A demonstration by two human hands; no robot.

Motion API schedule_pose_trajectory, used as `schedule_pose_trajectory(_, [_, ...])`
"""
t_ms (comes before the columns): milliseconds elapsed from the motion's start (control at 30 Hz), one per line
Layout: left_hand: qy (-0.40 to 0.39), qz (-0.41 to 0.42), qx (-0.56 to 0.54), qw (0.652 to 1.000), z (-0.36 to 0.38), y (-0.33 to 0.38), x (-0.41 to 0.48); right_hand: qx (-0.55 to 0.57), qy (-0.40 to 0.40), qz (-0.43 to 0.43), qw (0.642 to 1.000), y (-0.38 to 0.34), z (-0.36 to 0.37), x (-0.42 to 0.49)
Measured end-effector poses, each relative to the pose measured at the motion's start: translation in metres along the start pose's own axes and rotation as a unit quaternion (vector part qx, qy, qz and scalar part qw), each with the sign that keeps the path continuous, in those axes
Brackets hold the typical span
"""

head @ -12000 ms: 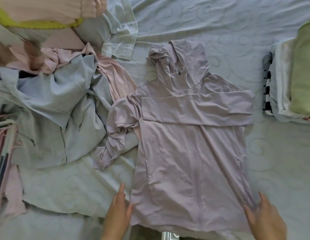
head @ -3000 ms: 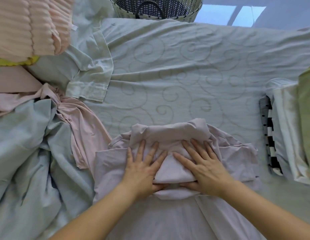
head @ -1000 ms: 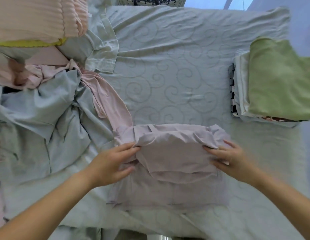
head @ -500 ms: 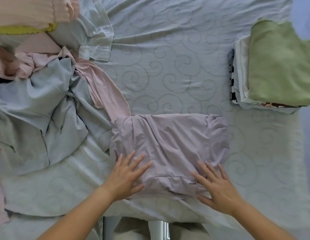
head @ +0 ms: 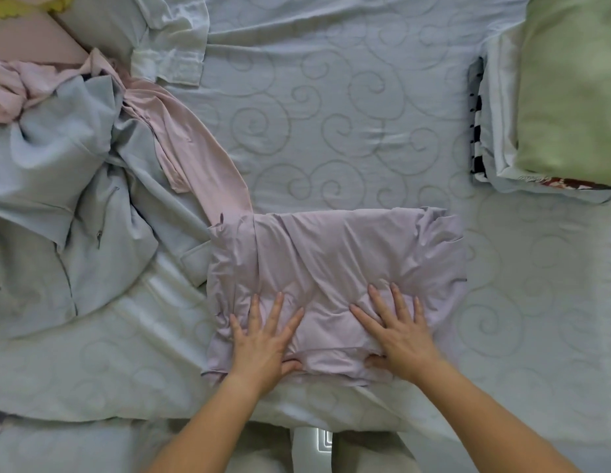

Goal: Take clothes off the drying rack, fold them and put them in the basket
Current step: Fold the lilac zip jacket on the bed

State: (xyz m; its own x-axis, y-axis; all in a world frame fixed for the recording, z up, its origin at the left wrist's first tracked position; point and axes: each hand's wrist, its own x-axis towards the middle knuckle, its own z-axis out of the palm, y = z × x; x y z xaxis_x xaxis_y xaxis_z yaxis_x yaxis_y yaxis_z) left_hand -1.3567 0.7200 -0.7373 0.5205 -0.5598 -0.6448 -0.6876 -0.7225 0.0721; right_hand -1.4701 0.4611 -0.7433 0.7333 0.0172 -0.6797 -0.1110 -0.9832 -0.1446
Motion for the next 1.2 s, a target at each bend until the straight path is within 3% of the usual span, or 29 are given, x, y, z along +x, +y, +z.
schedule_pose_trajectory(367, [0.017,0.086,0.018,0.996,-0.017,-0.014,0.010,-0.029,0.009,-0.038,0.999,0.008,-0.010,-0.002])
schedule_pose_trajectory(567, [0.022,0.075,0.016,0.997,-0.010,-0.022,0.007,-0.038,-0.003,-0.037,0.999,0.011,-0.006,-0.005])
schedule_pose_trajectory(700, [0.114,-0.028,-0.101,0.988,-0.035,-0.028,0.007,0.007,0.094,-0.020,0.995,0.010,-0.018,-0.002])
schedule_pose_trajectory(833, [0.220,-0.186,-0.219,0.932,-0.056,-0.059,0.021,0.108,0.195,0.105,0.969,0.026,-0.043,0.012])
schedule_pose_trajectory(900, [0.218,-0.218,-0.227,0.924,-0.068,-0.074,0.036,0.137,0.198,0.172,0.955,0.038,-0.058,0.024])
schedule_pose_trajectory(1000, [0.176,-0.213,-0.198,0.940,-0.083,-0.086,0.064,0.151,0.158,0.227,0.949,0.051,-0.077,0.042])
schedule_pose_trajectory(1100, [0.099,-0.229,-0.143,0.958,-0.081,-0.096,0.082,0.139,0.150,0.213,0.955,0.043,-0.090,0.055])
schedule_pose_trajectory(1200, [0.061,-0.306,-0.174,0.934,-0.077,-0.107,0.085,0.133,0.141,0.172,0.966,0.017,-0.100,0.069])
